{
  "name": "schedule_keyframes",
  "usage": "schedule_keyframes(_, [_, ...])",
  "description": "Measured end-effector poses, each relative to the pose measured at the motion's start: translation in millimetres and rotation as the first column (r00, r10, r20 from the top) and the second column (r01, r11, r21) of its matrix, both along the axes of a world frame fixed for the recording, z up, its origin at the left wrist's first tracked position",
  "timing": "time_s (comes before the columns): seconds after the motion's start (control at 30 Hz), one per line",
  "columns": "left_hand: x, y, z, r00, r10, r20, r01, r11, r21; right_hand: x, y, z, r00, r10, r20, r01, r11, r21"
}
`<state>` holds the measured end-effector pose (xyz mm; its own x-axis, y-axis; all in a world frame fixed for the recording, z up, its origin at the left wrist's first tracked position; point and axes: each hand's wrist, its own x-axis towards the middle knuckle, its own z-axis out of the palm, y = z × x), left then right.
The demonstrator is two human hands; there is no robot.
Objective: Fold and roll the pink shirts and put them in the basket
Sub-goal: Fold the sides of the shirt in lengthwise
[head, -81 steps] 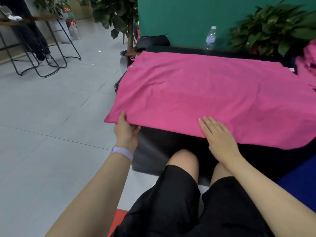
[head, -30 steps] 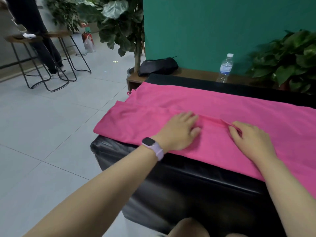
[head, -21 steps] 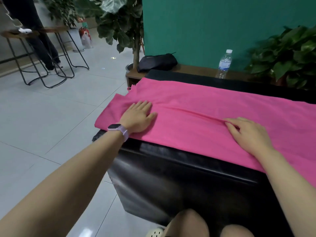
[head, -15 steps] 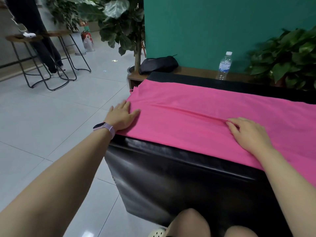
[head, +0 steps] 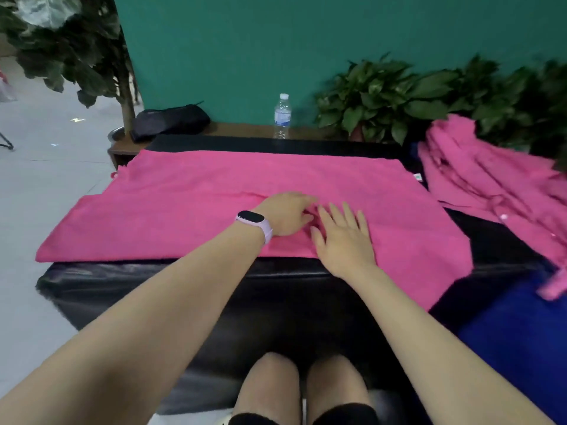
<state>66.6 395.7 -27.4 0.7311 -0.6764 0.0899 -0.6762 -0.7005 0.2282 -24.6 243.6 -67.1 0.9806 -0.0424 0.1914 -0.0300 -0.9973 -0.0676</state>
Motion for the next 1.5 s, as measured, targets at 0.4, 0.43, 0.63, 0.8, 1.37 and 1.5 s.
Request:
schedule_keyframes(0.4, [-12, -17, -36, 0.993, -0.073, -0.089, 0.044, 0.958, -0.284, -109, -59, -47, 0.986, 0.021, 0.166, 0.021, 0.968, -0.249])
schedule_keyframes(0.43, [-14, -15, -36, 0.991, -0.074, -0.114, 0.032, 0.943, -0.332, -114, -61, -48, 0.980, 0.025, 0.199, 0.027, 0.967, -0.254])
schedule_keyframes(0.63, [-15, -10, -38, 0.997, -0.006, 0.082, 0.038, 0.920, -0.390, -130, -89, -22, 0.850, -0.090, 0.518, 0.027, 0.991, 0.129])
schedule_keyframes(0.8, [-7, -14, -30, 0.997, 0.042, 0.064, -0.021, 0.957, -0.290, -106, -124, 41, 0.795, -0.371, 0.480, 0.104, 0.862, 0.495])
schedule_keyframes(1.37, [89, -25, -19, 0.934, 0.346, 0.082, -0.295, 0.882, -0.367, 108, -249, 70, 0.784, -0.558, 0.271, 0.227, 0.664, 0.712])
schedule_keyframes(1.5, [102, -26, -45, 0.933, 0.352, 0.079, -0.315, 0.902, -0.296, 143, -261, 34, 0.816, -0.545, 0.192, 0.307, 0.691, 0.654])
